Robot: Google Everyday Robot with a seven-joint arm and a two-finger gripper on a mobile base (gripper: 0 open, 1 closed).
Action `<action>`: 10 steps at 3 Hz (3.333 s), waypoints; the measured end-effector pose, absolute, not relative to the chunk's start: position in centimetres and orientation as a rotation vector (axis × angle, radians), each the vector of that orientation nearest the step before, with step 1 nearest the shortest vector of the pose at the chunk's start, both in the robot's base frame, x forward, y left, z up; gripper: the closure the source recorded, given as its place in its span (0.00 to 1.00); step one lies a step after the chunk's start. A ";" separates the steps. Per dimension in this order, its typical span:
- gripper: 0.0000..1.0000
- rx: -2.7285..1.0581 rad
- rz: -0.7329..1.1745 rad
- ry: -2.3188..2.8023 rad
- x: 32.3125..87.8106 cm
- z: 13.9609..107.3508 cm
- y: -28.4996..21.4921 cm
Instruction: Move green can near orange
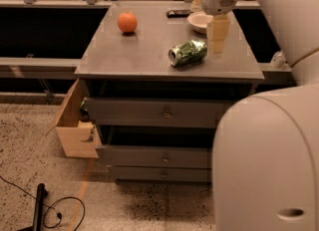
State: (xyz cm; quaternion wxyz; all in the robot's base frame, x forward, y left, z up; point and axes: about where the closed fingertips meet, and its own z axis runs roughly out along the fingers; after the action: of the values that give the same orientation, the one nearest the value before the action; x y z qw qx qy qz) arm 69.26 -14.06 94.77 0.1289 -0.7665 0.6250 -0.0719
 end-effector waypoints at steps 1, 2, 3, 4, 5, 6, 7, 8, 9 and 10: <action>0.00 -2.300 -0.206 1.730 73.6 91.6 -11.7; 0.00 -2.307 -0.209 1.750 75.4 89.3 -12.4; 0.17 -2.321 -0.194 1.756 76.4 87.2 -13.0; 0.41 -2.349 -0.173 1.714 76.7 86.6 -11.9; 0.64 -2.392 -0.139 1.618 76.4 87.3 -8.8; 0.87 -2.372 -0.083 1.532 75.3 90.1 -4.6; 1.00 -2.256 -0.025 1.551 75.3 91.7 -2.0; 1.00 -2.060 -0.056 1.603 77.3 94.2 -0.8; 1.00 -1.977 -0.173 1.479 79.2 98.1 0.4; 1.00 -2.004 -0.309 1.344 80.6 99.5 1.0</action>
Offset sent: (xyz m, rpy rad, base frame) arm 0.0669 -0.0239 -0.0583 -0.1081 0.2660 0.0622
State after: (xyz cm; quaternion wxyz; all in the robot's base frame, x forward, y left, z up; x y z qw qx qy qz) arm 80.57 1.05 99.46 0.3471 -0.7727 0.5180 -0.1190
